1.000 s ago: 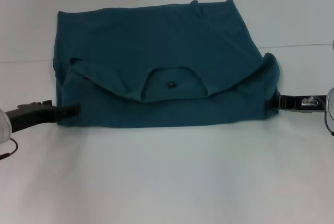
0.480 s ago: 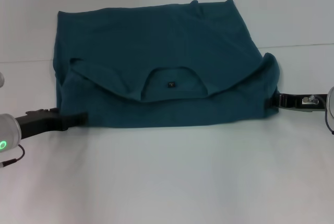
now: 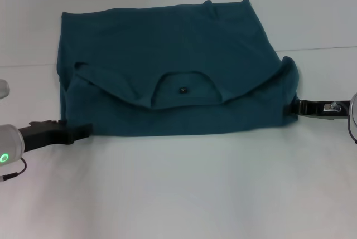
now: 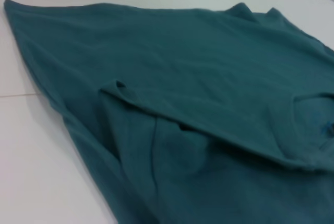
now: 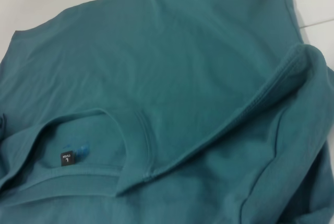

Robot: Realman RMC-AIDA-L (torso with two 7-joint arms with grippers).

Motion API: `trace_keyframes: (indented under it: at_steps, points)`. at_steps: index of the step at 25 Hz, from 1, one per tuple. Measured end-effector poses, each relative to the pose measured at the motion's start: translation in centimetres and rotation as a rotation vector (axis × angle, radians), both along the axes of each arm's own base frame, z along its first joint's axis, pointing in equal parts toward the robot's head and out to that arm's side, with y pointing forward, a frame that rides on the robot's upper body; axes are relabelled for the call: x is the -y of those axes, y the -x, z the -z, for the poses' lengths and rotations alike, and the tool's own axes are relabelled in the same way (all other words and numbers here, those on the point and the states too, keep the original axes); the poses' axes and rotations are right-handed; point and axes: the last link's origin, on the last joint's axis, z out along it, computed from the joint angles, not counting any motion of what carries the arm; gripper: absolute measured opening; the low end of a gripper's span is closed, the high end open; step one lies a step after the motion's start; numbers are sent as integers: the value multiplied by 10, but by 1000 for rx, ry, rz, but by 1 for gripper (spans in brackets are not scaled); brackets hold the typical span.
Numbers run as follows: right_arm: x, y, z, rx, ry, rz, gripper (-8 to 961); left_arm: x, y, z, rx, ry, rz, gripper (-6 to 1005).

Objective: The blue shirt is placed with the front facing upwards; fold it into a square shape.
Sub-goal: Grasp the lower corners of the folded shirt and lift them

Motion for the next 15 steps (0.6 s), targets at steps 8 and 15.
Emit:
trace_keyframes:
  at_steps: [8, 15]
  points:
    - [0, 1, 1, -3, 0, -1, 55, -1, 2, -1, -19, -3, -9, 530]
    - [0, 1, 1, -3, 0, -2, 55, -1, 3, -2, -19, -7, -11, 262]
